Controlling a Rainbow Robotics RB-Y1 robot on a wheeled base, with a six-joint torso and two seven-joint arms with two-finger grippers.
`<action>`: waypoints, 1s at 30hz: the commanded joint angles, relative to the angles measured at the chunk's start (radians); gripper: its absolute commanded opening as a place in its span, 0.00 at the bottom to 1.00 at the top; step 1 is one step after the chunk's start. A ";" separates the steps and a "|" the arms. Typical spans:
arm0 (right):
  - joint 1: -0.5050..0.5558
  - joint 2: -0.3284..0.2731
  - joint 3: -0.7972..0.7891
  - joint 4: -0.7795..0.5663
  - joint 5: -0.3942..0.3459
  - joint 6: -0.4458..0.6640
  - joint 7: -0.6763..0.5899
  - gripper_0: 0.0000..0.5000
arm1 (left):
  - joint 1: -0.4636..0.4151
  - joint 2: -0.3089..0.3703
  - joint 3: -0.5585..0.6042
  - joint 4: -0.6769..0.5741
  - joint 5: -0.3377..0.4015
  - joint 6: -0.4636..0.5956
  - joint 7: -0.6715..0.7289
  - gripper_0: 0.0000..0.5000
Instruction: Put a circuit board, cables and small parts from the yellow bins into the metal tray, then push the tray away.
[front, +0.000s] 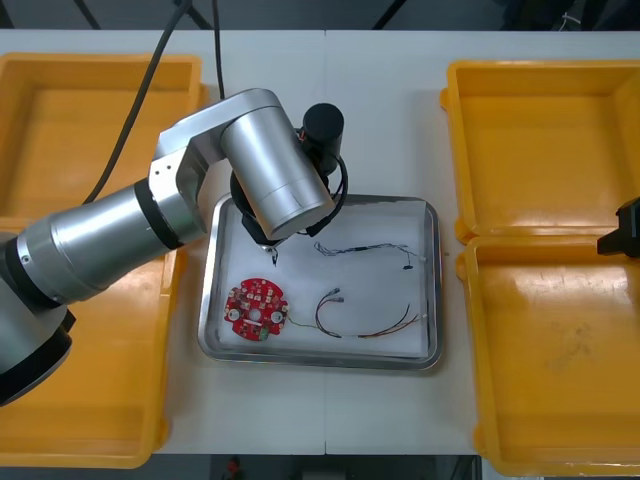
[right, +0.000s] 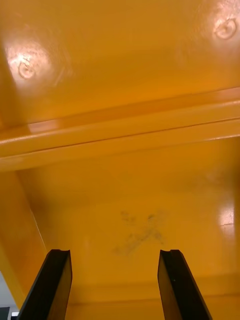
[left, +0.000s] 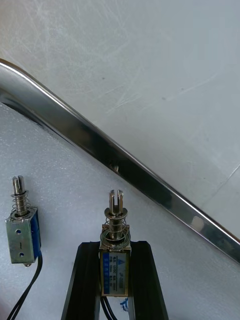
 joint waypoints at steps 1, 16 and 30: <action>0.032 -0.039 -0.025 -0.044 -0.009 0.003 0.009 1.00 | -0.008 -0.029 -0.016 0.003 0.000 0.001 0.077 0.00; 0.041 -0.039 -0.025 -0.044 -0.007 0.003 0.009 1.00 | 0.013 -0.028 -0.016 -0.003 0.077 0.049 0.066 0.00; 0.041 -0.039 -0.025 -0.044 -0.007 0.003 0.009 1.00 | 0.015 -0.028 -0.044 -0.004 0.097 0.049 0.065 0.00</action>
